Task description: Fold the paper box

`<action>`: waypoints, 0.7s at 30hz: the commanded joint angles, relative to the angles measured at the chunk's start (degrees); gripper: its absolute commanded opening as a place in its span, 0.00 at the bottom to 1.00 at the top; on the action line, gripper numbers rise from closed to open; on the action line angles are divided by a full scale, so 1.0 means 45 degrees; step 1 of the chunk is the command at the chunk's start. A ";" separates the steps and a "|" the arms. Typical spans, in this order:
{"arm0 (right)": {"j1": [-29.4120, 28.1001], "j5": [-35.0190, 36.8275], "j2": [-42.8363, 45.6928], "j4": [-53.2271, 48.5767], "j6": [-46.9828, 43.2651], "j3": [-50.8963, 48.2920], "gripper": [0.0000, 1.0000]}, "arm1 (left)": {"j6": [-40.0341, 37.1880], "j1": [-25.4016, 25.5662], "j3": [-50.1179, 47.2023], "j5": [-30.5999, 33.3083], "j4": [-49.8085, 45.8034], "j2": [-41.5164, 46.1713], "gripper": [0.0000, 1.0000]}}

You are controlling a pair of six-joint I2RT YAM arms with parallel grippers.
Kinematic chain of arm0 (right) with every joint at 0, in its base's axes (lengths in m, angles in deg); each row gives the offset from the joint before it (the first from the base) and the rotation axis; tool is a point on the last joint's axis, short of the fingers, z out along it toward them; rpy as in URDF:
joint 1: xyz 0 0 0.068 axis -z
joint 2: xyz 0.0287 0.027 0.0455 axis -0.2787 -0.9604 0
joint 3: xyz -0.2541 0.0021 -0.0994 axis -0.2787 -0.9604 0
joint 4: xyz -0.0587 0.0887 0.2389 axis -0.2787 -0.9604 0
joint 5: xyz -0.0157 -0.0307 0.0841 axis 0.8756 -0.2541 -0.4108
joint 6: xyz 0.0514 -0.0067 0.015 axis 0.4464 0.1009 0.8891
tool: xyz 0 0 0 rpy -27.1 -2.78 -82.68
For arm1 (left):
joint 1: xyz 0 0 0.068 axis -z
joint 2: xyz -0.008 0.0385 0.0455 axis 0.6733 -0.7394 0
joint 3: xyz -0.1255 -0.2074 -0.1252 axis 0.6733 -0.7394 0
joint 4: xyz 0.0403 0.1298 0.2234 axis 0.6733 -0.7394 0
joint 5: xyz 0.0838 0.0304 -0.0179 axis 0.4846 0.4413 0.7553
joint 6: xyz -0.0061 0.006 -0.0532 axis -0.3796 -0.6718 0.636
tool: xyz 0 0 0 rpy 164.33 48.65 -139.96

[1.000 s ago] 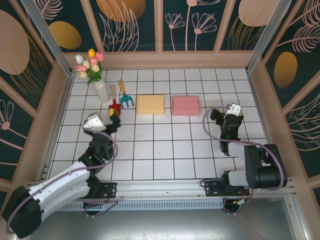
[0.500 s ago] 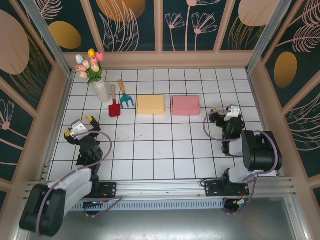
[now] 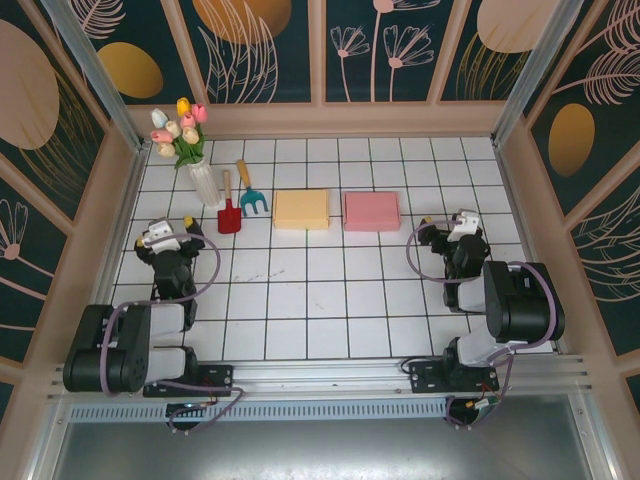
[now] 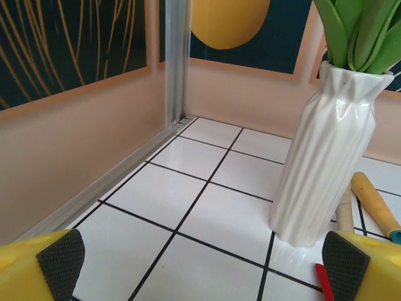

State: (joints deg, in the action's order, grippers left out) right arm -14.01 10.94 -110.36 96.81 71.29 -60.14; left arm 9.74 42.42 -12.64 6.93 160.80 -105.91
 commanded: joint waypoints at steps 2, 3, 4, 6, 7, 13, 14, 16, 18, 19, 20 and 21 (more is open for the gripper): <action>0.0052 -0.0255 0.0007 0.0690 -0.0147 0.0217 0.99 | -0.0043 -0.0361 -0.0049 -0.2722 0.3425 -0.2361 0.99; 0.0059 -0.0256 0.0004 0.0674 -0.0138 0.0218 0.99 | -0.0018 -0.0373 0.0492 -0.2687 0.1640 -0.1871 0.99; 0.0063 -0.0255 0.0012 0.0675 -0.0147 0.0220 0.99 | -0.0052 -0.0364 0.0856 -0.2590 0.1020 -0.1976 0.99; 0.0058 -0.0266 0.0020 0.0682 -0.0147 0.0218 0.99 | -0.0167 -0.0364 0.0979 -0.2888 0.0996 -0.2093 0.99; 0.0062 -0.0272 0.0006 0.0668 -0.0147 0.0217 0.99 | -0.0212 -0.0346 0.1050 -0.2864 0.0820 -0.2073 0.99; 0.0057 -0.0254 0.0005 0.0668 -0.0147 0.0220 0.99 | -0.0821 -0.0120 0.1294 -0.3548 0.0385 -0.2120 0.99; 0.0060 -0.0256 0.0007 0.0668 -0.0147 0.0225 0.99 | -0.0877 -0.0120 0.1332 -0.3727 0.0360 -0.2101 0.99; 0.0058 -0.0269 0.0006 0.0668 -0.0147 0.0220 0.99 | -0.0874 -0.0120 0.1343 -0.3738 0.0298 -0.2102 0.99; 0.0062 -0.0273 0.0002 0.0668 -0.0147 0.0223 0.99 | -0.0850 -0.0119 0.1325 -0.3742 0.0331 -0.2082 0.99; 0.0058 -0.0273 0.0010 0.0687 -0.0147 0.0232 0.99 | -0.0858 -0.0120 0.1315 -0.3733 0.0335 -0.2101 0.99; 0.0059 -0.0283 0.0001 0.0668 -0.0147 0.0218 0.99 | -0.0868 -0.0129 0.1315 -0.3727 0.0330 -0.2087 0.99; 0.0058 -0.0273 0.0004 0.0668 -0.0147 0.0221 0.99 | -0.0881 -0.0125 0.1305 -0.3725 0.0330 -0.2091 0.99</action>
State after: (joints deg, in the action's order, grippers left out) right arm -14.01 10.91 -110.36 96.81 71.29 -60.07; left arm 6.90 41.70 -7.52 -8.41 162.37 -115.46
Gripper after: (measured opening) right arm 0.990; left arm 0.988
